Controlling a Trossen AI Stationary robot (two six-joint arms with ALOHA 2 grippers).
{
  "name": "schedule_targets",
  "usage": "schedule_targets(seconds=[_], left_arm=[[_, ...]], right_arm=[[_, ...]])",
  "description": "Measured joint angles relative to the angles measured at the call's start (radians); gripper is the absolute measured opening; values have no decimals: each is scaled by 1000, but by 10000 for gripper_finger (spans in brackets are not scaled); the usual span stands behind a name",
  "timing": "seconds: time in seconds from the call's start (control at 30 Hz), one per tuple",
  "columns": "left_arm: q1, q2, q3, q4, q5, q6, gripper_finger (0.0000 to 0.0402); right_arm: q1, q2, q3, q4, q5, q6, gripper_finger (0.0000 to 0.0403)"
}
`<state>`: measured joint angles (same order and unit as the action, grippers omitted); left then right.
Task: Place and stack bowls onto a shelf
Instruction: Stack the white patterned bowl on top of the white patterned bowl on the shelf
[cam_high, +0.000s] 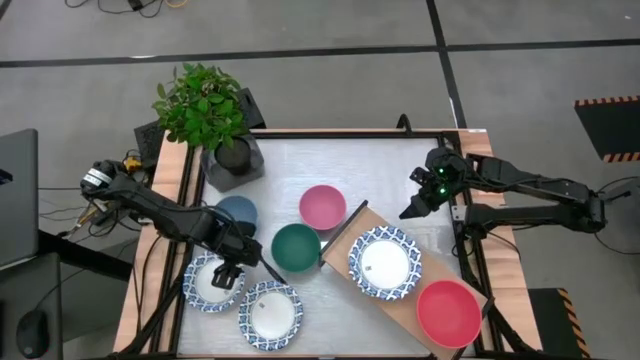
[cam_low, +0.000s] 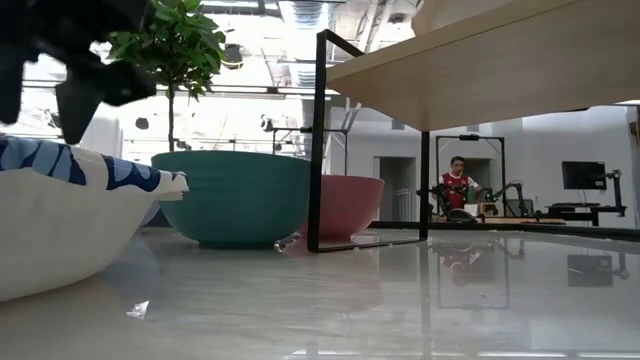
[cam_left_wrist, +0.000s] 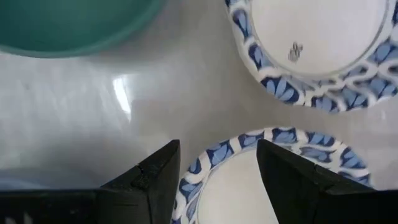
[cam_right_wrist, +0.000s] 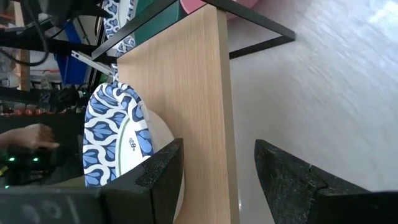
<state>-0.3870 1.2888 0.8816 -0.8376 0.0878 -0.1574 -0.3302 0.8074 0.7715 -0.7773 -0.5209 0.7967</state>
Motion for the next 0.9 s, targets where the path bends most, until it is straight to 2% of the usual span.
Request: schedule_targets(seconds=[0.33, 0.53, 0.9], left_arm=[[1, 0, -119, 119, 46, 153, 196], [2, 14, -134, 155, 120, 248, 196], [5, 110, -132, 155, 141, 416, 196]], right_arm=[[0, 0, 0, 0, 0, 41, 223], [0, 0, 0, 1, 1, 41, 223], [2, 0, 0, 7, 11, 41, 223]])
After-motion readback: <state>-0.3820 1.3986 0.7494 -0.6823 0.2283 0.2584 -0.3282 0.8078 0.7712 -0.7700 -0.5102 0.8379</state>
